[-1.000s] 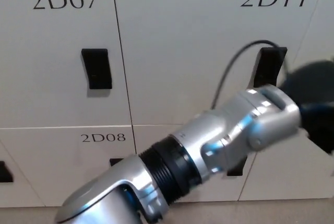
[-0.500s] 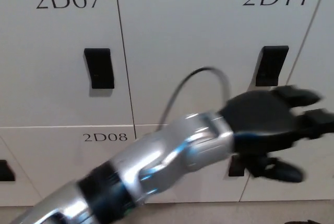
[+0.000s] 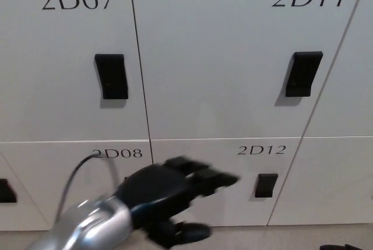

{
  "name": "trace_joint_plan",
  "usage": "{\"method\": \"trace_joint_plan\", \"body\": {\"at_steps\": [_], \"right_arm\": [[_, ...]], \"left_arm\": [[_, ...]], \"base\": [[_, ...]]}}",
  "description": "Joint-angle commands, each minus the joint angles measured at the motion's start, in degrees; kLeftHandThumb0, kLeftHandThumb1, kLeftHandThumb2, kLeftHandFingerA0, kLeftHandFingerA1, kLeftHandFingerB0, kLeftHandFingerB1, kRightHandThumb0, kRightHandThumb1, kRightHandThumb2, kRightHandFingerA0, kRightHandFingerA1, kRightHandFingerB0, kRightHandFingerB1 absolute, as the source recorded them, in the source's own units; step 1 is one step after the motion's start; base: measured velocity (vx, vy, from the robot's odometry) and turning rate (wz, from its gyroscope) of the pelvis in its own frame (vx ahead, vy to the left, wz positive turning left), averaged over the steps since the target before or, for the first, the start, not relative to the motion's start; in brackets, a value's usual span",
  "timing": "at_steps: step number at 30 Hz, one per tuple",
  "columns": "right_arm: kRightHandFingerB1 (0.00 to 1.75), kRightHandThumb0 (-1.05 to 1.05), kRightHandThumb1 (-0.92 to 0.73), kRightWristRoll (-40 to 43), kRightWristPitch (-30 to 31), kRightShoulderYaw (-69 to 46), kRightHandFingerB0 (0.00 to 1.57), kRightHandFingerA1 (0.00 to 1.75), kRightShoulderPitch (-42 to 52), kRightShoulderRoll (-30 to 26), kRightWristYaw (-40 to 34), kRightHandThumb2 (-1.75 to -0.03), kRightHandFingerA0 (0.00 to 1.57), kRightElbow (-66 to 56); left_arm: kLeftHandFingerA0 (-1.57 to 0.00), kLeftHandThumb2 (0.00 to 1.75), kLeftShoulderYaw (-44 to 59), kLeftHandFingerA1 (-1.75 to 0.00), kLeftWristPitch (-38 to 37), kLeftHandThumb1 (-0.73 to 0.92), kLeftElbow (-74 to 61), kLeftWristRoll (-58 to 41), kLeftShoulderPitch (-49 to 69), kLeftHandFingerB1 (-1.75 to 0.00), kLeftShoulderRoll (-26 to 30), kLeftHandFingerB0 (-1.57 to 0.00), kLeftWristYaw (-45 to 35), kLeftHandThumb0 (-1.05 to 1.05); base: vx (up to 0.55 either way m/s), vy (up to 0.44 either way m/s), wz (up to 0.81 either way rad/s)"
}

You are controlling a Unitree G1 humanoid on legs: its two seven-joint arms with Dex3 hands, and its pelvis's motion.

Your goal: The robot uses its left hand to push the door of an open cabinet towards the right and closes it

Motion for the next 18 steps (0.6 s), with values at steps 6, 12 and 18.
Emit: {"method": "trace_joint_plan", "body": {"at_steps": [6, 12, 18], "right_arm": [[0.28, -0.63, -0.91, -1.0, 3.1, 0.8, 0.19, 0.32, -0.7, -1.2, -0.5, -0.69, 0.28, 0.8], [0.29, -0.62, -0.92, -0.2, 2.4, 0.5, 0.21, 0.33, -0.2, -1.5, 0.9, -0.68, 0.25, 0.1], [0.29, -0.62, -0.92, -1.0, 3.2, 1.2, 0.21, 0.31, -0.6, -1.9, 1.5, -0.68, 0.23, 0.5]], "left_arm": [[-0.20, 0.73, 17.4, -0.30, -10.6, 0.91, 10.4, -8.0, 16.3, -0.27, 7.5, -0.15, 8.9, -0.76], [-0.23, 0.71, 24.5, -0.31, -13.9, 0.92, 25.0, -9.6, 15.4, -0.28, 6.6, -0.19, 14.9, -0.73], [-0.25, 0.73, 27.6, -0.33, -13.3, 0.92, 38.9, -9.4, 13.3, -0.28, 6.9, -0.17, 18.2, -0.74]], "base": [[0.00, 0.000, 0.00], [0.00, 0.000, 0.00], [0.00, 0.000, 0.00]]}}
